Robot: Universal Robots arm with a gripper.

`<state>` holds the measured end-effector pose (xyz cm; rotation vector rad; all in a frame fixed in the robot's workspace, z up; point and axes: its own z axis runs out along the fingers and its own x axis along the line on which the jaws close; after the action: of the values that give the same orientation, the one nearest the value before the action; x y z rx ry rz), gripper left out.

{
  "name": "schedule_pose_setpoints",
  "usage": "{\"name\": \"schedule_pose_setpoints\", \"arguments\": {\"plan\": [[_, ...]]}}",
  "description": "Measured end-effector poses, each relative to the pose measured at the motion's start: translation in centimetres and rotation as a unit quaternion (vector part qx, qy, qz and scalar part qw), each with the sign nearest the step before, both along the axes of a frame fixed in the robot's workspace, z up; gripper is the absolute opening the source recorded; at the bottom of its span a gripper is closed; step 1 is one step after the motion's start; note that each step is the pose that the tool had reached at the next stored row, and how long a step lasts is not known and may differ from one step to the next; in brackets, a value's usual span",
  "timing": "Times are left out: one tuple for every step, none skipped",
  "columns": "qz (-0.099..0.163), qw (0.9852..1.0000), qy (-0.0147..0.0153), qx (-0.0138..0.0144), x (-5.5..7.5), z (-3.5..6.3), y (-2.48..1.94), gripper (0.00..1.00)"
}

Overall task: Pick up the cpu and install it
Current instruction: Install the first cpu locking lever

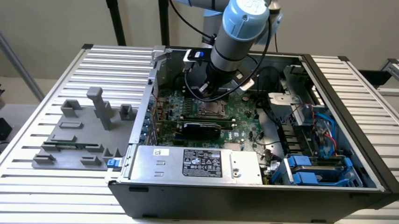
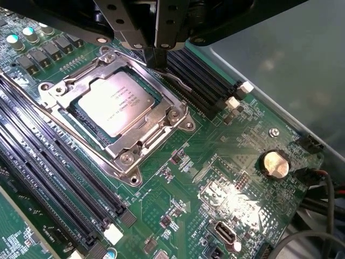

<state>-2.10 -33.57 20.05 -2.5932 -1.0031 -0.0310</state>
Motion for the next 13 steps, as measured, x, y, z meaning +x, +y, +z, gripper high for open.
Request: {"name": "schedule_pose_setpoints", "arguments": {"plan": [[0.0, 1.0, 0.0, -0.0002, 0.0, -0.01, 0.0, 0.11], [-0.001, 1.0, 0.0, -0.0005, 0.01, -0.02, 0.0, 0.11], [-0.001, 1.0, 0.0, -0.0008, 0.03, -0.04, 0.0, 0.11], [-0.002, 1.0, 0.0, -0.0011, 0.07, -0.07, 0.0, 0.11], [-0.002, 1.0, 0.0, -0.0015, 0.1, -0.09, 0.0, 0.11], [-0.003, 1.0, 0.0, -0.0017, 0.14, -0.12, 0.0, 0.11], [-0.003, 1.0, 0.0, -0.0019, 0.18, -0.14, 0.0, 0.11], [-0.004, 1.0, 0.0, -0.0021, 0.24, -0.17, 0.0, 0.11], [-0.004, 1.0, 0.0001, -0.0023, 0.3, -0.19, 0.0, 0.11], [-0.004, 1.0, 0.0, -0.0025, 0.37, -0.22, 0.0, 0.11], [-0.004, 1.0, 0.0, -0.0027, 0.44, -0.24, 0.0, 0.11], [-0.005, 1.0, 0.0, -0.003, 0.5, -0.26, 0.0, 0.11], [-0.005, 1.0, 0.0, -0.0032, 0.56, -0.28, 0.0, 0.11]]}}
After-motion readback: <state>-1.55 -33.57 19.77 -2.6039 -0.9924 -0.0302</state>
